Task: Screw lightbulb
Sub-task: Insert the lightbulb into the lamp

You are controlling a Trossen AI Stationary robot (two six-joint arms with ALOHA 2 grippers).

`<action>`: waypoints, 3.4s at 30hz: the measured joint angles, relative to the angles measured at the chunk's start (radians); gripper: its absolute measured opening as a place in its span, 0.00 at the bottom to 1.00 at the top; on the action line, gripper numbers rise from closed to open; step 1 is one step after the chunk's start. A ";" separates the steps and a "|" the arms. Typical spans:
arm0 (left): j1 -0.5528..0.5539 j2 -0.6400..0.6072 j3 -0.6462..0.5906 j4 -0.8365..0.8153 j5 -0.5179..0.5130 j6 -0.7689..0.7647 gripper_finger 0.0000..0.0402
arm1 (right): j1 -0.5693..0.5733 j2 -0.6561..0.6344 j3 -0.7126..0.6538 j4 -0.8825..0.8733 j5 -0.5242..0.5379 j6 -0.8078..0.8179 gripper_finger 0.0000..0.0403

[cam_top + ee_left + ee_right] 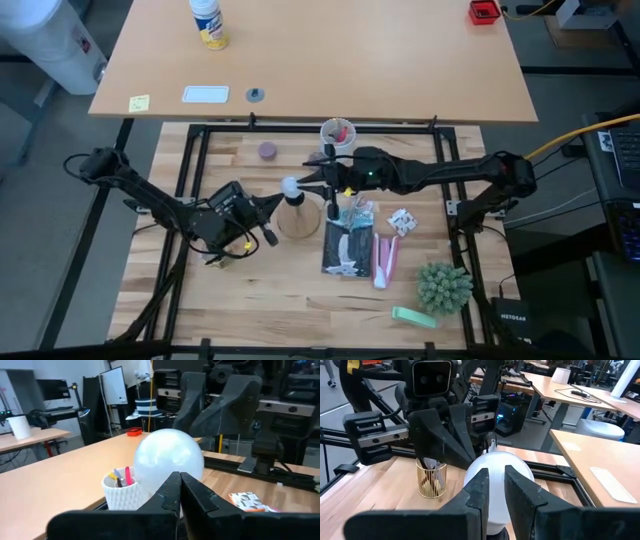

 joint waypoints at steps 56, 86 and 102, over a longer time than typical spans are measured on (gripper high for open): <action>0.003 0.000 0.000 0.166 0.113 0.161 0.00 | -0.022 -0.075 -0.002 -0.031 0.082 -0.144 0.02; 0.059 0.000 0.000 0.005 -0.047 0.101 0.00 | -0.040 0.007 -0.002 -0.035 -0.008 -0.083 0.04; -0.009 0.000 0.000 0.030 -0.047 0.124 0.00 | -0.040 -0.061 -0.002 -0.025 -0.067 -0.075 0.04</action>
